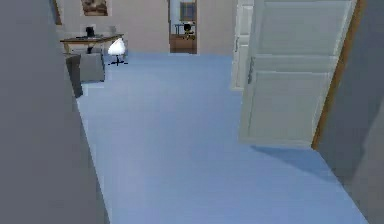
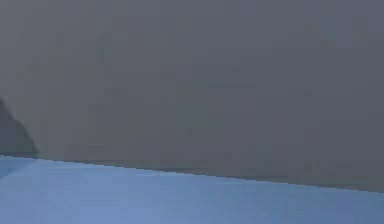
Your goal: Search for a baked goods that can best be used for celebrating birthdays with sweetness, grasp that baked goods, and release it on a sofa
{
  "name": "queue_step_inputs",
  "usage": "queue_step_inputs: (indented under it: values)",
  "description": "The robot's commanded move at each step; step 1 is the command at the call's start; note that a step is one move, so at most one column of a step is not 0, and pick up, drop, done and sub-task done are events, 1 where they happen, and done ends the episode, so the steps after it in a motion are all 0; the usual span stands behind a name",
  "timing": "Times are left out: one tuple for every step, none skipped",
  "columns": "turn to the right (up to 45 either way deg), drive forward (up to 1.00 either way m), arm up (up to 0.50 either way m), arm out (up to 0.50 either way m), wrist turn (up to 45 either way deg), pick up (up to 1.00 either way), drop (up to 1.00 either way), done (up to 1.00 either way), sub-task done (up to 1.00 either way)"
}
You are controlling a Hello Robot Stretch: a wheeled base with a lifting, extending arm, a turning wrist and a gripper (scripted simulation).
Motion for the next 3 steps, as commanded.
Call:
queue_step_inputs:
  values:
    - [0.0, 1.0, 0.0, 0.0, 0.0, 0.0, 0.0, 0.0, 0.0]
    - [0.0, 1.0, 0.0, 0.0, 0.0, 0.0, 0.0, 0.0, 0.0]
    - [0.0, 1.0, 0.0, 0.0, 0.0, 0.0, 0.0, 0.0, 0.0]
